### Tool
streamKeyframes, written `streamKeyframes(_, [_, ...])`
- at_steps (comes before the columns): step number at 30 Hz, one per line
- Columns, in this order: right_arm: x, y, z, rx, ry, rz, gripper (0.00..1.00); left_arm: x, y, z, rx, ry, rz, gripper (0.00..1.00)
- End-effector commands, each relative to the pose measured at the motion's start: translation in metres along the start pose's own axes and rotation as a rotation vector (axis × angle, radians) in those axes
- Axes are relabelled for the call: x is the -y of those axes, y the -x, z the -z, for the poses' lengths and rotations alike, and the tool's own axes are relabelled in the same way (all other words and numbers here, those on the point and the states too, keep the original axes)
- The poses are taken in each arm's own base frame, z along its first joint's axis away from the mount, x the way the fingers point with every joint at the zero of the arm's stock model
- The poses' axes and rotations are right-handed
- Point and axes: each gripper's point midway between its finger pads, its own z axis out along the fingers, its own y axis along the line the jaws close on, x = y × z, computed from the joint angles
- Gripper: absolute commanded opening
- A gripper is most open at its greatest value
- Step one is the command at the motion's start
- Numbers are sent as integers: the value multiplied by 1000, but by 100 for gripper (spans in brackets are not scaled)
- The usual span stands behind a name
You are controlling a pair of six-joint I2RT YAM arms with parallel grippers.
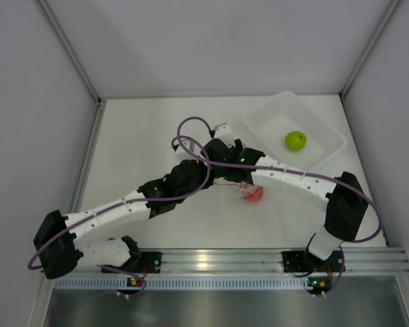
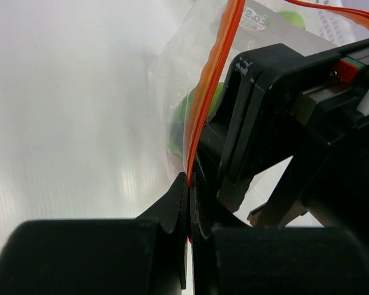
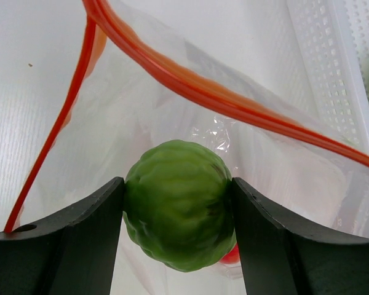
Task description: Open the zip-top bag and remove the fake food
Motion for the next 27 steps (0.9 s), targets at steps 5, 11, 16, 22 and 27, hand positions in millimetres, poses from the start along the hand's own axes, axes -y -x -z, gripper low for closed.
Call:
streamKeyframes(5, [-22, 40, 33, 122, 124, -90, 21, 38, 21, 11, 42, -115, 31, 0])
streamKeyframes(11, [-24, 53, 52, 156, 202, -104, 21, 33, 14, 9, 27, -103, 23, 0])
streamKeyframes(16, [-10, 61, 64, 191, 181, -120, 20, 29, 14, 11, 32, -101, 26, 0])
streamKeyframes(22, [5, 71, 77, 229, 185, -146, 20, 28, 14, 12, 36, -98, 24, 0])
streamKeyframes(27, [-3, 80, 92, 273, 288, -180, 19, 31, 13, 11, 27, -103, 29, 0])
